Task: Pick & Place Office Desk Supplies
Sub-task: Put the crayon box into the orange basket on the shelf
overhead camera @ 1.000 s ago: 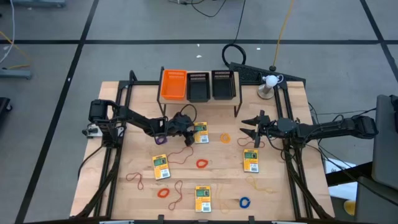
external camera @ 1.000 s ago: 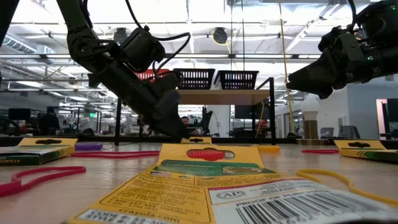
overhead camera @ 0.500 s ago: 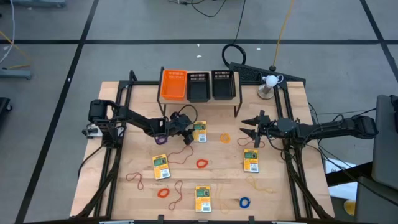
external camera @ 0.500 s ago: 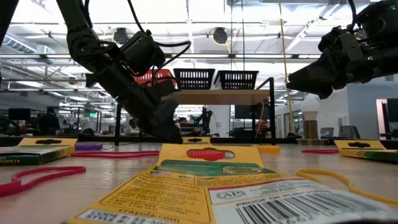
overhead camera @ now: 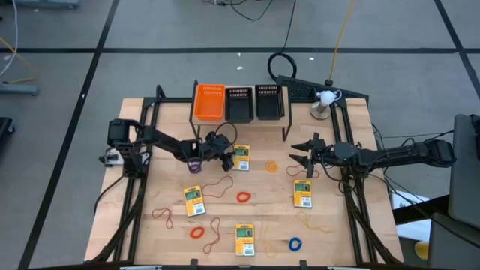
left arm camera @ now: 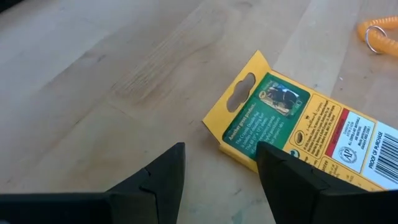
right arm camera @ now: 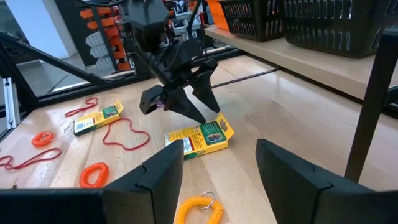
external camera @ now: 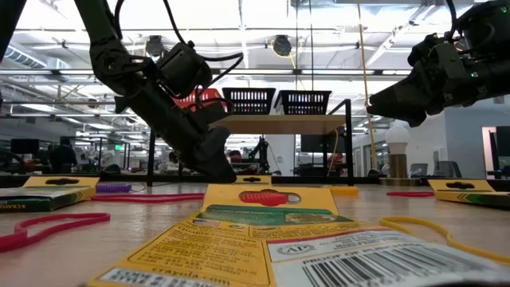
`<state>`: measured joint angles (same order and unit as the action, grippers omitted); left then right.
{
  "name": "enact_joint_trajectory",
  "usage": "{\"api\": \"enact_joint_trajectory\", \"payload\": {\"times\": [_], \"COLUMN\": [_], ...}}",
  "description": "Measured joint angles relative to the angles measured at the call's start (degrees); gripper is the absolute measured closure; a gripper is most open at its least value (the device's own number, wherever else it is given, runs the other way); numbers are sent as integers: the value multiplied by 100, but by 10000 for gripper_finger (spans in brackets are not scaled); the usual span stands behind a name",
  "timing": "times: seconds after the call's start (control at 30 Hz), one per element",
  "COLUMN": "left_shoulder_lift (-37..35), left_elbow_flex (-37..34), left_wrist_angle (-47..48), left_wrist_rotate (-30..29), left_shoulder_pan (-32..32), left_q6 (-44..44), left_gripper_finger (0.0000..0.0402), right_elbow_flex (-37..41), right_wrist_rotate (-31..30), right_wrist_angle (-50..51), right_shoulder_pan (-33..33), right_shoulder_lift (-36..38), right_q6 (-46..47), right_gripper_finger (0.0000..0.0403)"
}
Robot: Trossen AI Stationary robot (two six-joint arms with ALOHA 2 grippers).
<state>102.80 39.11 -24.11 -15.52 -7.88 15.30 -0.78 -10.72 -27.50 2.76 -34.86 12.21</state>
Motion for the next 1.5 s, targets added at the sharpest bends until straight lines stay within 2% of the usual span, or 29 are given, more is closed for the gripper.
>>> {"api": "enact_joint_trajectory", "payload": {"times": [0.37,0.57,1.5], "left_shoulder_lift": [3,7,7], "left_elbow_flex": [0,-2,-2], "left_wrist_angle": [-88,-459,-565], "left_wrist_rotate": [77,353,305], "left_shoulder_pan": [-185,-236,-260], "left_q6": [-8,-20,-270], "left_gripper_finger": [206,206,206], "right_elbow_flex": [0,0,0], "right_wrist_rotate": [-41,-155,-149], "right_wrist_angle": [-7,-43,-106], "right_shoulder_pan": [2,4,4], "right_shoulder_lift": [-237,-346,-381], "right_q6": [-2,-46,-46], "right_gripper_finger": [211,211,211]}}
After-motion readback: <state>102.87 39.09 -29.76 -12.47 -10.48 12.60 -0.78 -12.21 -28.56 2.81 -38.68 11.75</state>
